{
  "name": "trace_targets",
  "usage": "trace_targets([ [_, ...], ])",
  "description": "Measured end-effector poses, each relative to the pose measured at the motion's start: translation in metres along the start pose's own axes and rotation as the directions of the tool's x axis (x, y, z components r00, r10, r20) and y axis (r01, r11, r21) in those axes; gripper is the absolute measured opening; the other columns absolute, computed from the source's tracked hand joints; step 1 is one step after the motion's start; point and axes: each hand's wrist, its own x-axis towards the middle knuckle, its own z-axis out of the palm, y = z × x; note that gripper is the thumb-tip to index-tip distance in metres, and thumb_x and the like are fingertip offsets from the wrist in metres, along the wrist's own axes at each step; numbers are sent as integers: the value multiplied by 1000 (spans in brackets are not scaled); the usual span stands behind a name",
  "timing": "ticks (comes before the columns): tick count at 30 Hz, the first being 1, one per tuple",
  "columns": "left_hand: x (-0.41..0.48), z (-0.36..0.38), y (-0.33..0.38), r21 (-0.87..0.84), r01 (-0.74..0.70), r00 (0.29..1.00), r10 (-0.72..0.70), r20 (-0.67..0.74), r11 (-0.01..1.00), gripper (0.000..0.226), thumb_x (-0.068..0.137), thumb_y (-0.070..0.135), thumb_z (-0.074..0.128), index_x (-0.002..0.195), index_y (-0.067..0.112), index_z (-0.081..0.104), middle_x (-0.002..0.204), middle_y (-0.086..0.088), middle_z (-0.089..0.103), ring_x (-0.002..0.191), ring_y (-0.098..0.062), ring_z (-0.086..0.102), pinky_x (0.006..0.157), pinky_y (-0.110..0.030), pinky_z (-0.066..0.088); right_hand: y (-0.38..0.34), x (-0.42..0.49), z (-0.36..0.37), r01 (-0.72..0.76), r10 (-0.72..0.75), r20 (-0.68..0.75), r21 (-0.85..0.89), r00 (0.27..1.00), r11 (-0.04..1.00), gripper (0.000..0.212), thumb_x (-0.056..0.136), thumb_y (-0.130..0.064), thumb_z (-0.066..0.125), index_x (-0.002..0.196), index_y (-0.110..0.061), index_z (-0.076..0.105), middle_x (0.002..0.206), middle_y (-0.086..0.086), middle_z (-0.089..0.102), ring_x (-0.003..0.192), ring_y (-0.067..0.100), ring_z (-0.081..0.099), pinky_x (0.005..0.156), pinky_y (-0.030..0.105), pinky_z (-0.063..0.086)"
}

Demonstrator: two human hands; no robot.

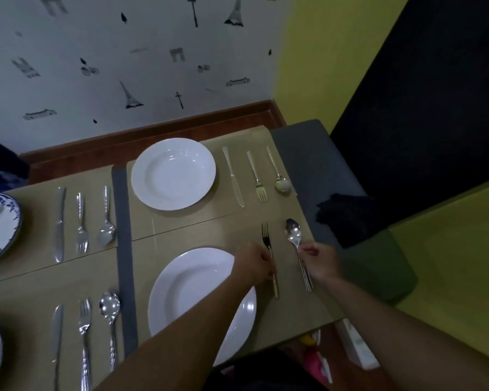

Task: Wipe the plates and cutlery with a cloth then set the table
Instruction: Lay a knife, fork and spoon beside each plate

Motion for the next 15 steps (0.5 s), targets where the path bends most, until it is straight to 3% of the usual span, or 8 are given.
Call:
trace_targets([
  [2,2,10,1,80,-1,1000,-1,27,997,12,85,14,77,91,3,76,88,-8,74,82,-17,71,80,-27,59,1,0,-3,19,-19,-6,-19,1000,1000,12,90,-8,75,85,-19,74,85,1,73,85,22,69,78,31,55],
  [4,2,19,1,119,7,1000,-10,24,993,15,85,16,77,92,3,76,83,-5,71,78,-17,68,77,-26,57,1,-1,-5,43,-44,-20,-51,999,998,8,90,-10,74,89,-18,76,86,2,75,82,23,71,76,35,59],
  [6,2,24,1,149,22,1000,-22,3,989,17,84,21,77,89,4,75,81,-5,72,75,-17,69,76,-28,58,2,-2,-5,37,-38,-31,-56,999,998,12,90,-9,72,86,-20,74,81,4,75,70,24,72,67,37,61],
  [9,2,28,1,204,2,1000,4,-28,979,19,86,22,73,86,3,76,82,-11,74,74,-22,72,79,-39,61,1,-3,-6,25,-29,-45,-72,999,997,12,92,-7,68,86,-15,74,65,4,71,51,19,66,52,27,53],
  [11,1,28,4,233,-35,997,49,-52,972,17,89,20,71,99,7,74,95,-10,73,83,-23,71,82,-40,60,0,-3,-7,34,-41,-59,-103,997,994,13,94,-7,66,86,-12,75,60,2,68,46,14,65,47,22,50],
  [13,1,27,4,323,-78,992,107,-72,943,32,91,21,69,121,10,64,115,-10,66,98,-26,66,87,-36,57,-1,-4,-7,28,-36,-73,-107,997,994,14,96,-8,65,87,-10,76,60,2,67,40,5,60,40,15,44],
  [15,0,26,5,441,-119,984,165,-67,889,49,93,22,67,138,11,50,130,-11,55,110,-28,59,91,-35,53,-3,-5,-7,28,-42,-99,-142,994,990,15,95,-12,67,86,-10,78,62,2,69,45,7,63,42,16,45],
])
